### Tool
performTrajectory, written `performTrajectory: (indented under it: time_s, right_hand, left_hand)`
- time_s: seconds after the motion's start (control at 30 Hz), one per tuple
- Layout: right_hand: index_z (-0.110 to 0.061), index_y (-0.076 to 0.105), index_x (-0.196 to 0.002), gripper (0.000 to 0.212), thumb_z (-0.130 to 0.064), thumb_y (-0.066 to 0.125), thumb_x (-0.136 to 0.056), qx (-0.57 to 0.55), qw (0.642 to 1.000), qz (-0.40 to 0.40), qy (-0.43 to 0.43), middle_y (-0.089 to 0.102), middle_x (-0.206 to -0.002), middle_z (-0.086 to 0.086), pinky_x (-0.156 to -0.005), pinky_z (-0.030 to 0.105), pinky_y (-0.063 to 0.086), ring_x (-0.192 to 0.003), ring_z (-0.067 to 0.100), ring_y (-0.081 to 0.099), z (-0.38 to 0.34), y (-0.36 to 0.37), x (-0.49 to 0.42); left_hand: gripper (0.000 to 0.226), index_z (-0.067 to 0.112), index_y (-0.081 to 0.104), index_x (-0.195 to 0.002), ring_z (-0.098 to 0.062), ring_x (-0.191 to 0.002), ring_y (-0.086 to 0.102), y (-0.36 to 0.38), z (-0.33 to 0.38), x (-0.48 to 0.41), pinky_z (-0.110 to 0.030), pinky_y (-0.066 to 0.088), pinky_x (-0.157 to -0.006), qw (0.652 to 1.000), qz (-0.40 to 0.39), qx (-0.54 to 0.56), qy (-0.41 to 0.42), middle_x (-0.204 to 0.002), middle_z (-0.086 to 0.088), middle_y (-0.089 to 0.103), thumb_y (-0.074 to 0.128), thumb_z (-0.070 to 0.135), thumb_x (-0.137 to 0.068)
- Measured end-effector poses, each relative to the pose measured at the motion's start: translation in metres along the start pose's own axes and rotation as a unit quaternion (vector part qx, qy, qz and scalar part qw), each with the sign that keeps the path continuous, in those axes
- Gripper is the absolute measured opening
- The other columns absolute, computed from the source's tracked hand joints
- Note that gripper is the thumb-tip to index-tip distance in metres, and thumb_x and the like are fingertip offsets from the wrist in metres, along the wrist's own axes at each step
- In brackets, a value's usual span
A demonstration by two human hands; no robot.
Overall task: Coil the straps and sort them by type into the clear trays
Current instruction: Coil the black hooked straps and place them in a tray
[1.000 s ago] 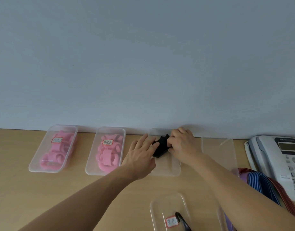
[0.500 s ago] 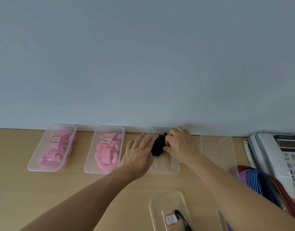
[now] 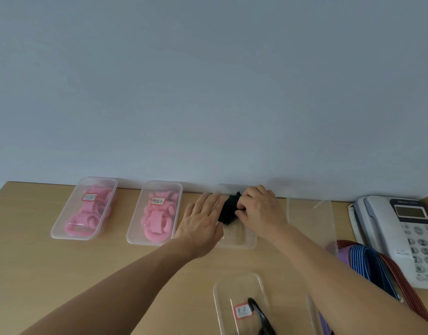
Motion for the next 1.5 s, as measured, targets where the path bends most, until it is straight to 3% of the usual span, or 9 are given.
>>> performTrajectory:
  time_s: [0.2, 0.4, 0.63, 0.73, 0.83, 0.97, 1.13, 1.33, 1.5]
  right_hand:
    - [-0.017, 0.066, -0.113, 0.027, -0.030, 0.063, -0.089, -0.061, 0.998, 0.002, -0.017, 0.059, -0.114, -0.001, -0.093, 0.033, 0.042, -0.109, 0.021, 0.051, -0.015, -0.020, 0.034]
    - [-0.021, 0.066, -0.108, 0.023, -0.035, 0.056, -0.093, -0.108, 0.993, -0.022, 0.047, 0.063, -0.107, -0.005, -0.081, 0.030, 0.046, -0.100, 0.016, 0.058, -0.030, -0.034, 0.082]
    - [-0.023, 0.058, -0.094, 0.023, -0.044, 0.053, -0.085, -0.057, 0.963, -0.189, 0.182, 0.064, -0.097, -0.003, -0.070, 0.032, 0.044, -0.093, 0.021, 0.059, -0.041, -0.012, 0.157]
    - [-0.024, 0.049, -0.087, 0.032, -0.055, 0.051, -0.082, -0.044, 0.946, -0.217, 0.234, 0.061, -0.087, -0.004, -0.059, 0.033, 0.039, -0.082, 0.020, 0.057, -0.053, 0.005, 0.185]
    - [-0.022, 0.052, -0.092, 0.035, -0.056, 0.047, -0.087, -0.033, 0.937, -0.218, 0.270, 0.058, -0.081, -0.005, -0.063, 0.034, 0.047, -0.076, 0.019, 0.058, -0.060, 0.021, 0.205]
    - [-0.018, 0.056, -0.098, 0.022, -0.038, 0.050, -0.092, -0.045, 0.935, -0.169, 0.310, 0.060, -0.089, 0.000, -0.069, 0.034, 0.048, -0.085, 0.023, 0.060, -0.067, 0.028, 0.215]
    - [-0.024, 0.055, -0.091, 0.018, -0.040, 0.056, -0.085, -0.076, 0.949, -0.040, 0.304, 0.061, -0.086, -0.006, -0.067, 0.034, 0.048, -0.082, 0.020, 0.059, -0.074, -0.015, 0.211]
    - [-0.029, 0.062, -0.102, 0.020, -0.033, 0.068, -0.083, -0.184, 0.960, 0.118, 0.173, 0.054, -0.096, -0.011, -0.070, 0.023, 0.046, -0.082, 0.006, 0.056, -0.083, -0.105, 0.189]
    - [-0.044, 0.060, -0.097, 0.030, -0.023, 0.073, -0.080, -0.229, 0.949, 0.201, 0.074, 0.051, -0.098, -0.017, -0.074, 0.006, 0.041, -0.089, -0.003, 0.055, -0.081, -0.160, 0.185]
  left_hand:
    - [0.062, 0.019, 0.024, -0.155, -0.020, -0.152, 0.006, -0.016, 0.022, 0.031, -0.039, 0.014, -0.120, 0.999, 0.025, 0.031, -0.004, -0.163, 0.002, 0.018, 0.041, 0.036, -0.099]
    - [0.051, 0.019, 0.043, -0.146, -0.016, -0.145, 0.024, -0.027, 0.043, 0.070, -0.032, 0.022, -0.117, 0.997, 0.042, 0.068, 0.018, -0.154, 0.004, 0.038, 0.049, 0.027, -0.096]
    - [0.046, 0.020, 0.048, -0.142, -0.017, -0.137, 0.037, -0.024, 0.049, 0.102, -0.032, 0.032, -0.112, 0.991, -0.049, 0.117, 0.037, -0.145, 0.001, 0.049, 0.047, 0.025, -0.096]
    - [0.047, 0.022, 0.046, -0.143, -0.018, -0.135, 0.041, -0.018, 0.046, 0.120, -0.034, 0.036, -0.110, 0.985, -0.094, 0.137, 0.035, -0.146, 0.002, 0.048, 0.046, 0.028, -0.097]
    - [0.046, 0.023, 0.047, -0.142, -0.019, -0.130, 0.048, -0.013, 0.042, 0.136, -0.032, 0.039, -0.106, 0.981, -0.119, 0.149, 0.034, -0.144, 0.003, 0.051, 0.046, 0.031, -0.097]
    - [0.044, 0.022, 0.049, -0.141, -0.018, -0.121, 0.055, -0.016, 0.043, 0.149, -0.029, 0.042, -0.100, 0.973, -0.137, 0.186, 0.028, -0.137, 0.003, 0.057, 0.046, 0.033, -0.098]
    - [0.042, 0.018, 0.053, -0.136, -0.021, -0.112, 0.061, -0.051, 0.054, 0.149, -0.034, 0.048, -0.096, 0.950, -0.125, 0.286, -0.015, -0.126, -0.001, 0.064, 0.045, 0.037, -0.100]
    - [0.042, 0.014, 0.062, -0.100, -0.018, -0.059, 0.065, -0.126, 0.090, 0.131, -0.027, 0.045, -0.054, 0.863, -0.094, 0.494, -0.050, -0.082, -0.005, 0.074, 0.037, 0.048, -0.102]
    - [0.023, 0.007, 0.064, -0.084, -0.018, -0.051, 0.052, -0.187, 0.106, 0.124, -0.030, 0.037, -0.053, 0.835, -0.090, 0.543, -0.003, -0.062, -0.001, 0.065, 0.052, 0.021, -0.097]
Point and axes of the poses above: each hand's wrist, its own x-axis away from the middle knuckle, its own y-axis out of the palm, z = x × y, the point moved 1 cm from there along -x, towards the middle knuckle
